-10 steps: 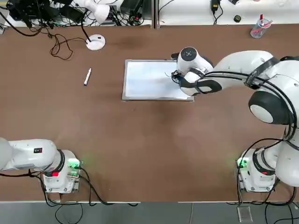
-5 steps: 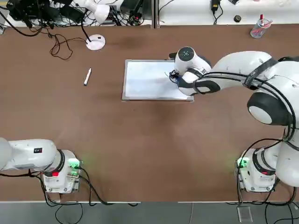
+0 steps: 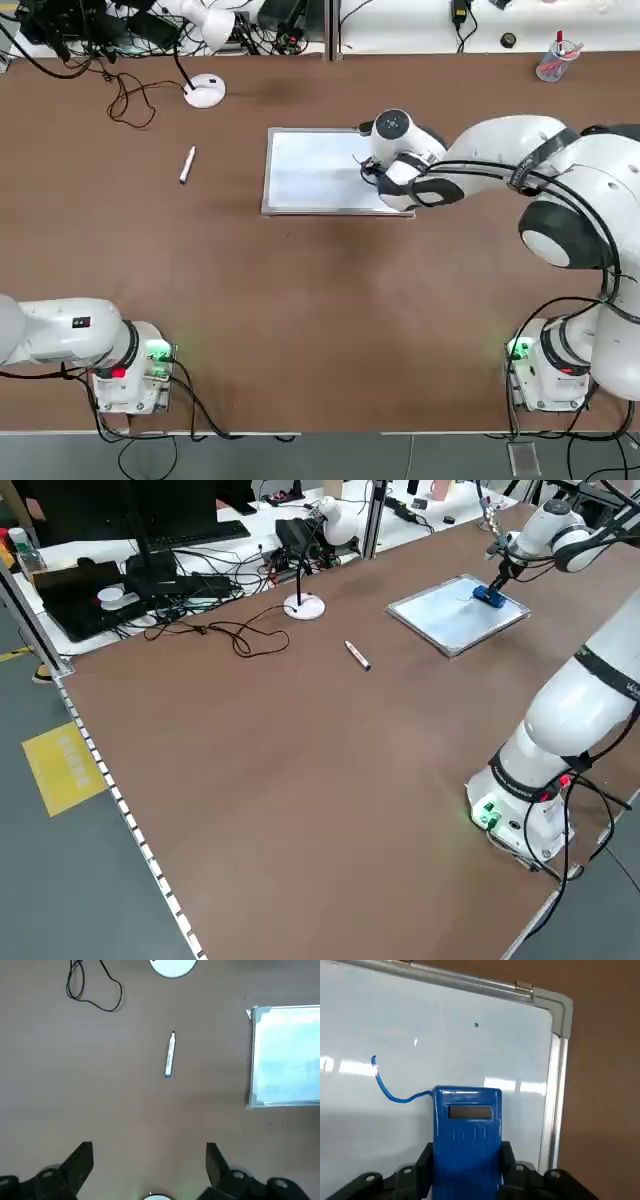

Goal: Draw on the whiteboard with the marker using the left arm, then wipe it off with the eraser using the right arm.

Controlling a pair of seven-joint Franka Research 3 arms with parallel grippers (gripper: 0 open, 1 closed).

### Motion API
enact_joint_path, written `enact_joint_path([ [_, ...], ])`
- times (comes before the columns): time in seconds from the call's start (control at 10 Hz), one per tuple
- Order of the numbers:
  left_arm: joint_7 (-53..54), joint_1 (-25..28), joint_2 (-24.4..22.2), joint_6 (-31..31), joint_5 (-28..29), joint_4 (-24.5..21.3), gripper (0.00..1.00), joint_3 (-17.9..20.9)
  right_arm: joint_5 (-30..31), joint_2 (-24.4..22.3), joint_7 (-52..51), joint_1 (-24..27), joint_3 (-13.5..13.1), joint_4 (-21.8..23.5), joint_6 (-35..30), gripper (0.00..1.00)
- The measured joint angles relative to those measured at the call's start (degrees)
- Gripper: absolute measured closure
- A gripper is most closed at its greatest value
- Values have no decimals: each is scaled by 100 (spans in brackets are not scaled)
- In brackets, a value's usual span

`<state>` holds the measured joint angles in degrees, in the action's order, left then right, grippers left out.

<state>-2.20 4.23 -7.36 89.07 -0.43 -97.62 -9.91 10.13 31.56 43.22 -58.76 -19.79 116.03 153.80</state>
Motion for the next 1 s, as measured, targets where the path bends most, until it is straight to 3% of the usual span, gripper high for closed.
enact_joint_path([
  [1.0,0,0,53,0,0,-5,0,1,33,806,670,-166,-8,-1342,-541,44],
])
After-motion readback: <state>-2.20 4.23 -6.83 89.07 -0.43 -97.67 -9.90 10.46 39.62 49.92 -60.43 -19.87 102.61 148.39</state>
